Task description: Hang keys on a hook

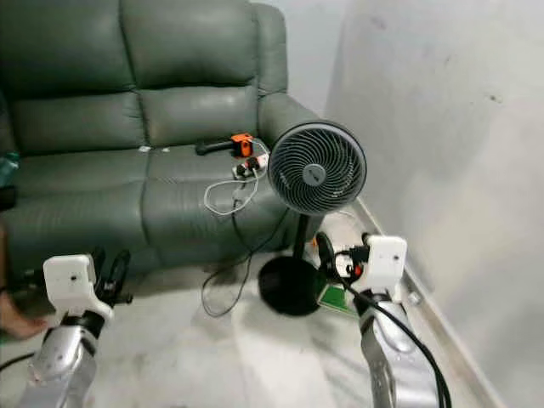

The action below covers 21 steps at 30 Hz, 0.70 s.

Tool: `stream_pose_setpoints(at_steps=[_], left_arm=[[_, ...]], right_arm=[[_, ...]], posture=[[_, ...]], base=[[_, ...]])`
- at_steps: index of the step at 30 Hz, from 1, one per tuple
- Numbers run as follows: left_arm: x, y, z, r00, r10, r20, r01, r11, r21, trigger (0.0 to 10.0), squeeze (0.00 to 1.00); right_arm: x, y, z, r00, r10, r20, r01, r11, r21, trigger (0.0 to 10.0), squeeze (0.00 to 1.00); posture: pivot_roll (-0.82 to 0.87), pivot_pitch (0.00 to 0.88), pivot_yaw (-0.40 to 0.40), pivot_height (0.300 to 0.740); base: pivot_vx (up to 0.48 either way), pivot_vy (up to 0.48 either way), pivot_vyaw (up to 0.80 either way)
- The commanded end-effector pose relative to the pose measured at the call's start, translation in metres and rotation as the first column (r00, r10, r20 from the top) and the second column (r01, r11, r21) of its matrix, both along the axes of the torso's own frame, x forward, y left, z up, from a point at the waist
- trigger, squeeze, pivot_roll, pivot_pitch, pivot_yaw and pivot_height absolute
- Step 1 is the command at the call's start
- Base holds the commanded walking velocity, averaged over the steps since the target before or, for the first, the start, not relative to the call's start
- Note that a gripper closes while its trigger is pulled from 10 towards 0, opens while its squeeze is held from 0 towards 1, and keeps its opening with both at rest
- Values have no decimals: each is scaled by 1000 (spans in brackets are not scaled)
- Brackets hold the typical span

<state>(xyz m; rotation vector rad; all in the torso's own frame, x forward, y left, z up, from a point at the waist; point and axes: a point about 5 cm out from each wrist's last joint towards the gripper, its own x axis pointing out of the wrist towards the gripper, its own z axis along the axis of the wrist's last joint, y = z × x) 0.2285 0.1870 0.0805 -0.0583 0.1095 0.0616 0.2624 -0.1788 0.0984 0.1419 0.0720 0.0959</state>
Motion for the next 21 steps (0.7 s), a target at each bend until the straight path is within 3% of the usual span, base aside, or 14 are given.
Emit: stream_pose_setpoints(at_steps=[1,12,15,18,21], left_arm=[[5,2,7,1000,-16,23,16,1000,6,10000,0],[6,0,7,999,-48,22,48,999,-6,10000,0],[7,-7,11,990,-136,34,134,990,54,10000,0],[13,-9,27,970,-227,85,214,967,138,10000,0],[36,3,57,958,-244,151,215,959,185,10000,0]], right_arm=[[2,1,4,1000,2,11,-2,1000,5,10000,0],[2,-1,4,1000,-10,16,10,1000,0,10000,0],[2,-2,7,1000,-12,21,12,1000,-24,10000,0],[3,-3,15,999,16,32,-14,998,-56,10000,0],[10,0,28,996,66,62,-62,996,-60,10000,0]], posture=[[22,48,-28,740],[32,39,-27,740],[59,43,-40,740],[74,50,-44,740],[79,49,-46,740]], base=[[-262,0,0],[-68,0,0],[0,0,0],[0,0,0],[0,0,0]])
